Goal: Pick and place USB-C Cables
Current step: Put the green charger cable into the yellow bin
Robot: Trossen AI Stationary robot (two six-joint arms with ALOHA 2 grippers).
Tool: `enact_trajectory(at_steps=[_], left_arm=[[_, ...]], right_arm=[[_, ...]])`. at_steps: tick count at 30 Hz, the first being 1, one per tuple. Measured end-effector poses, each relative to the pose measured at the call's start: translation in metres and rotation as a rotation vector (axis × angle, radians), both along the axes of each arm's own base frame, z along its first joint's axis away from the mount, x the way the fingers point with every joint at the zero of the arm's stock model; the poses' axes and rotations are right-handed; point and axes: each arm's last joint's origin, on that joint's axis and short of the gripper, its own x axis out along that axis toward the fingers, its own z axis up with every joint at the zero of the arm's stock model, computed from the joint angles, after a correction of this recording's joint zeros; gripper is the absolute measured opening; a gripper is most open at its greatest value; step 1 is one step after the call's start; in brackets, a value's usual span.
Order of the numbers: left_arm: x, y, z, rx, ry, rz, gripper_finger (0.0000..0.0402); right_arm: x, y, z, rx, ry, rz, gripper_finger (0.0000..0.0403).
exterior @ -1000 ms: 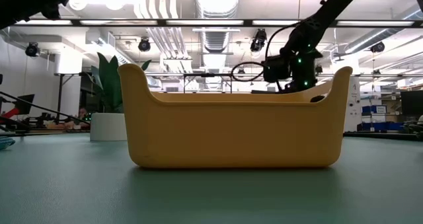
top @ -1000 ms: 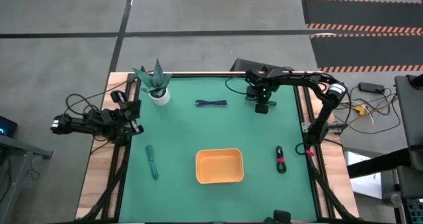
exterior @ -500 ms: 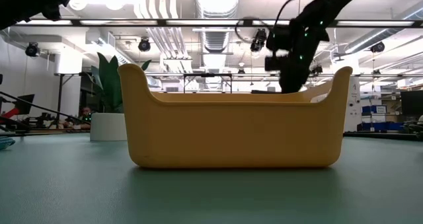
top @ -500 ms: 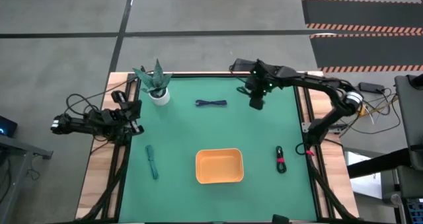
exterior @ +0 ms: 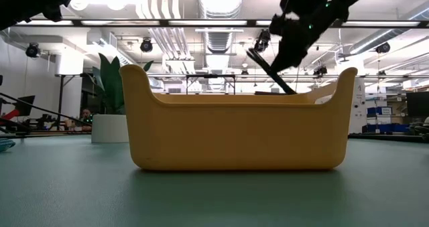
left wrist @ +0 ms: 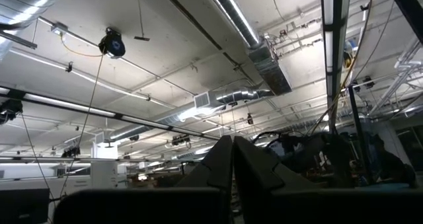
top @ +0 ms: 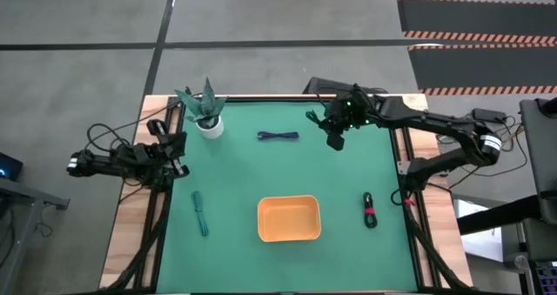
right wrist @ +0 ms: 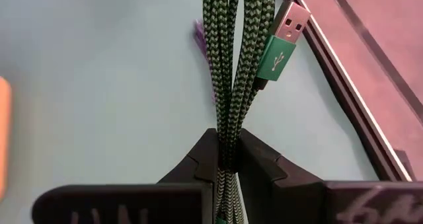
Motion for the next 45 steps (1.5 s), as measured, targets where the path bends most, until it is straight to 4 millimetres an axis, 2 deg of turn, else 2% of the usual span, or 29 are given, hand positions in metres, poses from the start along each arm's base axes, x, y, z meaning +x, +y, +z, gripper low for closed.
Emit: enact_trajectory(at_steps=[9,18,38,45], left_arm=[[0.000,0.000,0.000,0.000,0.000,0.000,0.0000],[0.000,0.000,0.000,0.000,0.000,0.000,0.0000],[0.000,0.000,-0.001,0.000,0.006,-0.001,0.0000],[0.000,0.000,0.000,0.000,0.006,-0.001,0.0000]], right_arm=[[0.022,0.038,0.019,-0.045,-0.186,0.126,0.0027],[0.041,0.072,0.025,-0.030,-0.304,0.232,0.0027],[0.047,0.119,0.028,0.099,-0.338,0.263,0.0027],[0.049,0.130,0.040,0.112,-0.370,0.267,0.0027]])
